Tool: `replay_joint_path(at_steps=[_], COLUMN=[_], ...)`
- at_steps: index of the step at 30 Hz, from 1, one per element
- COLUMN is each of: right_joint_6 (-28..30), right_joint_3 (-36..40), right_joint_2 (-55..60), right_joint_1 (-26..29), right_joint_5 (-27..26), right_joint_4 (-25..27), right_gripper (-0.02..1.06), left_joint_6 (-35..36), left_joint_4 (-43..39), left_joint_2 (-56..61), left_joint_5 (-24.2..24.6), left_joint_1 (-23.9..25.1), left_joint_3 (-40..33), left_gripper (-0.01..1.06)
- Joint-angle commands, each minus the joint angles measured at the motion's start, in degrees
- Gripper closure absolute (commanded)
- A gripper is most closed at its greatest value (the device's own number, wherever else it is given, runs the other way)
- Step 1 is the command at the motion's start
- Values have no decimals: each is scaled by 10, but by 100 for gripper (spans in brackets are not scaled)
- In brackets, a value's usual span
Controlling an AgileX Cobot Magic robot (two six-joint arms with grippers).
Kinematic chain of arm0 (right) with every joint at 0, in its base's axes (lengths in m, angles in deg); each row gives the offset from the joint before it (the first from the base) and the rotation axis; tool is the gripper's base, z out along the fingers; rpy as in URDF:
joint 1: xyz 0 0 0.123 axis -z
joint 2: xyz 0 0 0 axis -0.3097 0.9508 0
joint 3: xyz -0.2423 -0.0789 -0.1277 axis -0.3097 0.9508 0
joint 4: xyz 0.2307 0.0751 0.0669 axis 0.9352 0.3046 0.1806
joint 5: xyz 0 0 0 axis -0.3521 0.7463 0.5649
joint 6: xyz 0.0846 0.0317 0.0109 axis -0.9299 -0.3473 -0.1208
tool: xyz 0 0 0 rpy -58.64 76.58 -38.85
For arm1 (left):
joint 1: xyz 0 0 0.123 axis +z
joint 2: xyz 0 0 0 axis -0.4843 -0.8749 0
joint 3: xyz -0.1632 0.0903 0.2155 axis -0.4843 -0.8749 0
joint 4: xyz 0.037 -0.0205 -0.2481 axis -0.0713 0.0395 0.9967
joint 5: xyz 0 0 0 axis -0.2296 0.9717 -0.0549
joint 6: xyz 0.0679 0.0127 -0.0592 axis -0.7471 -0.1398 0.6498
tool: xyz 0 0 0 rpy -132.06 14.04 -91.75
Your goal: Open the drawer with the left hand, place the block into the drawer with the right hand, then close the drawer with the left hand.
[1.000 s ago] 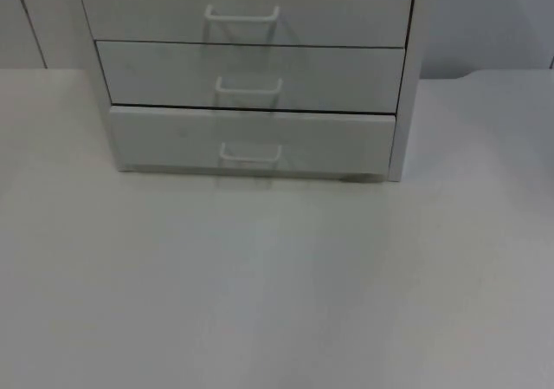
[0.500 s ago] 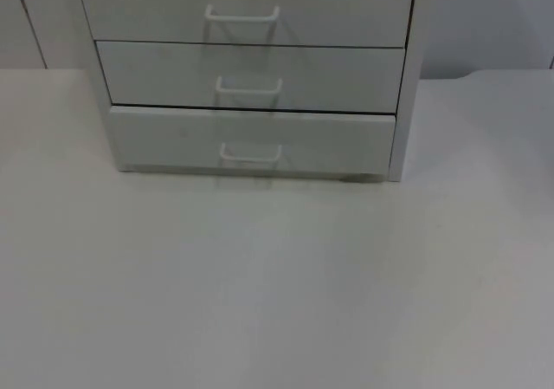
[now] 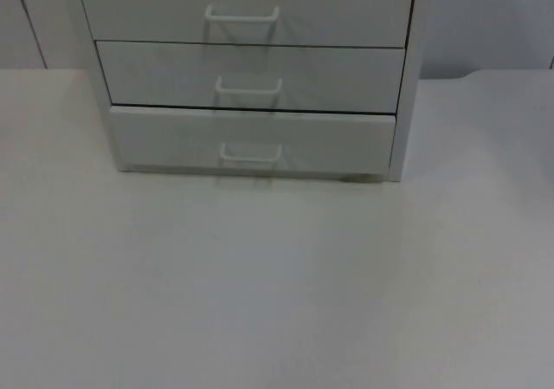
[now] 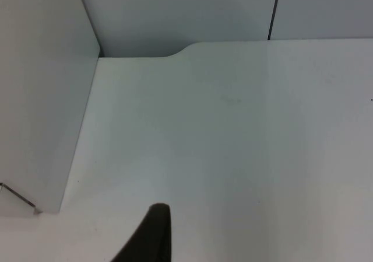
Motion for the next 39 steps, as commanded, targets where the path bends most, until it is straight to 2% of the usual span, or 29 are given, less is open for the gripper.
replay_joint_path(at_steps=[1,7,12,19,21,33,39], right_joint_6=[1,1,1,-16,-22,-21,-21], right_joint_3=[2,2,2,2,2,2,2], right_joint_2=[-2,-2,-2,-2,-2,-2,-2], right_joint_1=[-1,-1,-1,-1,-1,-1,-1], right_joint_5=[-5,-5,-12,-81,-113,-92,-33], right_joint_4=[-3,-3,-3,-3,-2,-2,-2], right_gripper=[-1,-1,-1,-1,-1,-1,-1], left_joint_6=[6,6,6,6,6,6,6], left_joint_4=[-2,2,2,4,4,2,1], left_joint_2=[2,2,2,2,2,27,36], left_joint_5=[-7,-3,26,57,89,128,128], left_joint_1=[2,2,2,2,2,2,2], left_joint_3=[4,4,4,5,8,8,8], left_gripper=[104,104,104,104,104,104,104])
